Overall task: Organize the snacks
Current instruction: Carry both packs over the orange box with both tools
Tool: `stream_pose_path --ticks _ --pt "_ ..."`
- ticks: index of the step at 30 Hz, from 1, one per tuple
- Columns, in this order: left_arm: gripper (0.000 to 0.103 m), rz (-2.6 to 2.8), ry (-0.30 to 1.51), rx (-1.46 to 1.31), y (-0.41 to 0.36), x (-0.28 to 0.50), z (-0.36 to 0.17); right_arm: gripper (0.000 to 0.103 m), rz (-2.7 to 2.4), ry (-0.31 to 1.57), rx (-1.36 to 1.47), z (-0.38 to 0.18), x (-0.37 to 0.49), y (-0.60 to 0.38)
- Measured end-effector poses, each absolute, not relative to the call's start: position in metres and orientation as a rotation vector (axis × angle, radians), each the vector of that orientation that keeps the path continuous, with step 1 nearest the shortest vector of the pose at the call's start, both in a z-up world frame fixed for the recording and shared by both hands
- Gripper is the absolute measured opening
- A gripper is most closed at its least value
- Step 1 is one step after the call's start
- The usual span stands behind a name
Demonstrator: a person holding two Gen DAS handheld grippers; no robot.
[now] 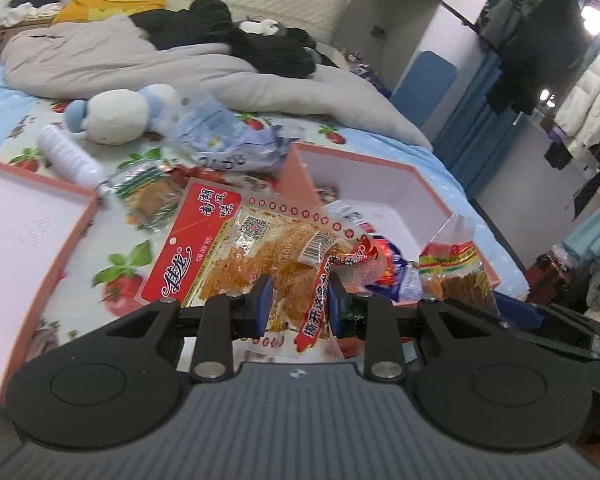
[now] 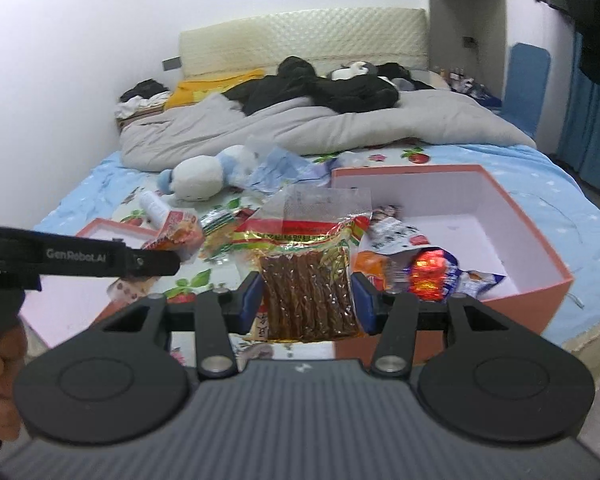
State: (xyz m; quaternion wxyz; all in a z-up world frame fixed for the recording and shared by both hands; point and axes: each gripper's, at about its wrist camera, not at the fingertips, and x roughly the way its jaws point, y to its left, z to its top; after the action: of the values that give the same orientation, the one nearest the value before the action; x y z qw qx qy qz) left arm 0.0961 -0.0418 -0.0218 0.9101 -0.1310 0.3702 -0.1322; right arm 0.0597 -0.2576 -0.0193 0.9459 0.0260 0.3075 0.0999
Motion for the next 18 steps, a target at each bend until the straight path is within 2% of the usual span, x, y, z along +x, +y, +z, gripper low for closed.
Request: stream_pose_path --ticks 18 --pt "0.033 -0.356 0.853 -0.215 -0.134 0.206 -0.029 0.051 0.1 0.657 0.118 -0.037 0.142 -0.334"
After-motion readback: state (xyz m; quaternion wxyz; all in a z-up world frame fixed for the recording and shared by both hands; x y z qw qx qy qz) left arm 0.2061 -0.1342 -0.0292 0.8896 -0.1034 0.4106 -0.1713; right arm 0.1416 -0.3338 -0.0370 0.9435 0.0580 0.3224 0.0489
